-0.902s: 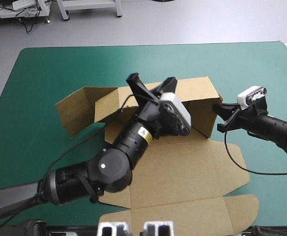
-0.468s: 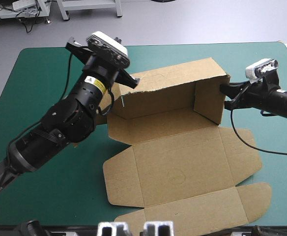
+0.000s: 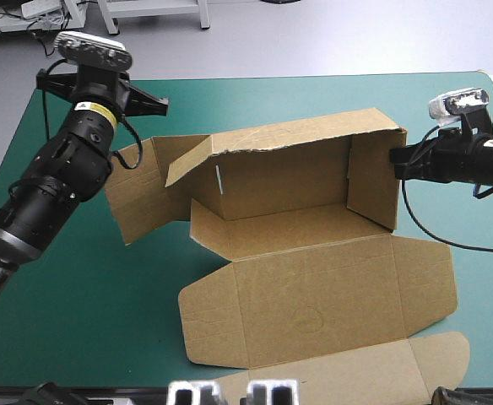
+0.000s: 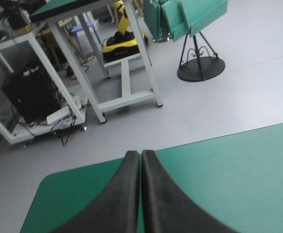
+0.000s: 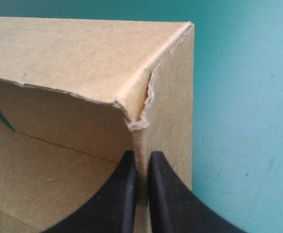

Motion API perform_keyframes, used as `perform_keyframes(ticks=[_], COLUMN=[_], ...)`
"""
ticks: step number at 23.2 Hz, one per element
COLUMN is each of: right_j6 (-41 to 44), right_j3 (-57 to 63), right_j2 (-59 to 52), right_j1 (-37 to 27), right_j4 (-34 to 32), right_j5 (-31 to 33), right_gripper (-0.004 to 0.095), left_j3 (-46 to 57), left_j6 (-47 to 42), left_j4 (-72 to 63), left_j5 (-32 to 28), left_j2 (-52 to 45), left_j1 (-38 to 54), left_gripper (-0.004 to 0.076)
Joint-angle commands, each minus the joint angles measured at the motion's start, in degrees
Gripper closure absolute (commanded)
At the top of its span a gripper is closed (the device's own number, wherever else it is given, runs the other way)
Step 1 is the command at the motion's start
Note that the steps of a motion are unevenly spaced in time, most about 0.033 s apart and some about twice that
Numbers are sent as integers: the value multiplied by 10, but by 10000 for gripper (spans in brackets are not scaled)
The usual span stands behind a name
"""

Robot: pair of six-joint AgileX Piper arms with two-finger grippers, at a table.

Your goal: Fold the box

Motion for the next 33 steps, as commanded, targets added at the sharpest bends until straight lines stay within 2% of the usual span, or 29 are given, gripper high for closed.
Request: perform_keyframes(ticks=[1,3,5,10,16,21,23,24,29,33], right_j6=[29,31,34,34,25,34,48,57,62,62], right_j3=[-18,-18,-18,-19,-19,-62,-94,-112,-158,-195], right_j2=[12,30,69,143,190,221,241,250,270,275], right_j1=[-1,-1,-1,0,61,116,132,140,158,159], right_j4=[22,22,22,22,-26,-85,-118,-130,-163,-167], right_j5=[31,40,39,35,-56,-125,-130,-129,-124,-121], right_gripper=[907,907,906,906,906,889,817,749,536,478], left_j3=[-20,-20,-20,-20,-20,-19,-19,-19,-19,-19], left_j6=[13,42,118,235,252,278,296,306,311,324], left_j4=[-41,-82,-177,-312,-340,-343,-343,-350,-356,-356], left_j5=[-19,-18,2,25,30,66,73,73,71,78], left_j2=[-20,-20,-19,-18,-11,1,6,6,6,6], left_j1=[50,76,122,174,176,176,176,176,176,176], left_gripper=[725,725,725,725,725,725,725,725,725,725])
